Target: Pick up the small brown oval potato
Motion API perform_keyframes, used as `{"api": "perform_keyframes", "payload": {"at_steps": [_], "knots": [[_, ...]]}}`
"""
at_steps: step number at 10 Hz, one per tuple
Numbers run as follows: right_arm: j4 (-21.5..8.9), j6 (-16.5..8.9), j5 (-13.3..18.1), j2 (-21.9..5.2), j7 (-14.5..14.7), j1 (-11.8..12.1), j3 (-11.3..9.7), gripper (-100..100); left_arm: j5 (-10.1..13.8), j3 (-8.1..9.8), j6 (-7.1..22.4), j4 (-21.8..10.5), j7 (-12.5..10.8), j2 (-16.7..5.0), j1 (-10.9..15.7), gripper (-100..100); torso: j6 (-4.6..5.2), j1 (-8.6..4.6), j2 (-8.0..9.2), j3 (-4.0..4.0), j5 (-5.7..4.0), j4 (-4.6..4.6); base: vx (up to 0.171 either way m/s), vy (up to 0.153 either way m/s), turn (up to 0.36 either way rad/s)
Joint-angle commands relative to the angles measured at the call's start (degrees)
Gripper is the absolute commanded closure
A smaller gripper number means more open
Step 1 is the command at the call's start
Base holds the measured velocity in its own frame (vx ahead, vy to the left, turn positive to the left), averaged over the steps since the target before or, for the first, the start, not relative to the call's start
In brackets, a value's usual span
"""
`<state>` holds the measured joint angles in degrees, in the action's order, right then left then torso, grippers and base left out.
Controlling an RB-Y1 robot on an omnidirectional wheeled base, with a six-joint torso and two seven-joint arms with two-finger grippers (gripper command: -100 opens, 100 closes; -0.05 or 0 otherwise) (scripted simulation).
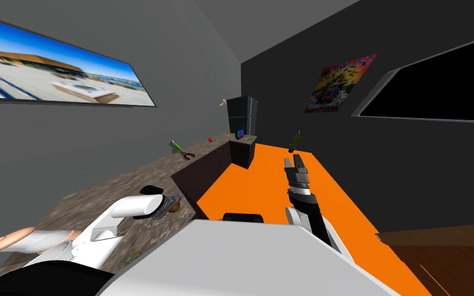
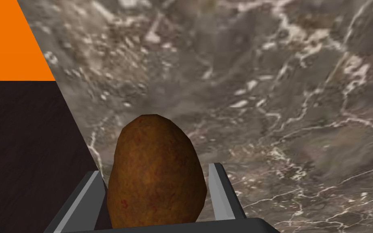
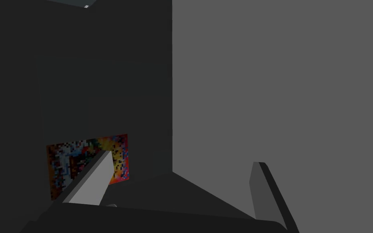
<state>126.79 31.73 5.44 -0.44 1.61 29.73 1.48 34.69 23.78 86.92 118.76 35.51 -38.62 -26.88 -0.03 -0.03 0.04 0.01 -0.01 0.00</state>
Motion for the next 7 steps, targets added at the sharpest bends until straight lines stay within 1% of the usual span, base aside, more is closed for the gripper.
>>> {"api": "perform_keyframes", "payload": {"at_steps": [1,2,3,4,5,6,7], "knots": [[0.00,0.00,0.00,0.00,0.00,0.00,0.00,0,0.00,0.00,0.00,0.00,0.00,0.00,0.00,100,0.00,0.00,0.00,0.00,0.00,0.00,0.000,0.000,0.000],[0.00,0.00,0.00,0.00,0.00,0.00,0.00,0,0.00,0.01,0.01,-0.01,-0.02,0.00,-0.01,100,0.01,0.00,0.00,0.00,0.00,0.00,0.000,0.000,0.000],[0.00,0.00,0.00,0.00,0.00,0.00,0.00,0,0.00,0.01,0.01,-0.02,-0.02,0.01,-0.01,0,0.02,0.00,0.01,0.01,0.00,0.01,0.000,0.000,0.000],[0.00,0.00,0.00,0.00,0.00,0.00,0.00,0,0.88,0.97,1.68,1.87,-0.15,-0.35,-0.28,100,0.02,0.00,0.01,0.01,0.00,0.01,0.011,-0.008,0.076],[0.00,0.00,0.00,0.00,0.00,0.00,0.00,0,1.35,1.48,2.51,2.78,-0.19,-0.55,-0.43,100,-0.02,-0.05,-0.01,0.01,-0.04,0.02,0.019,-0.014,0.077],[0.00,0.00,0.00,0.00,0.00,0.00,0.00,0,1.09,1.14,2.05,2.25,-0.25,-0.54,-0.14,100,-0.03,-0.10,-0.01,0.00,-0.04,0.01,0.008,-0.007,0.015],[0.00,0.00,0.00,0.00,0.00,0.00,0.00,0,1.14,1.21,2.28,2.43,-0.30,-0.54,-0.18,0,0.00,-0.06,-0.01,-0.01,-0.02,-0.01,0.000,0.000,0.000]]}}
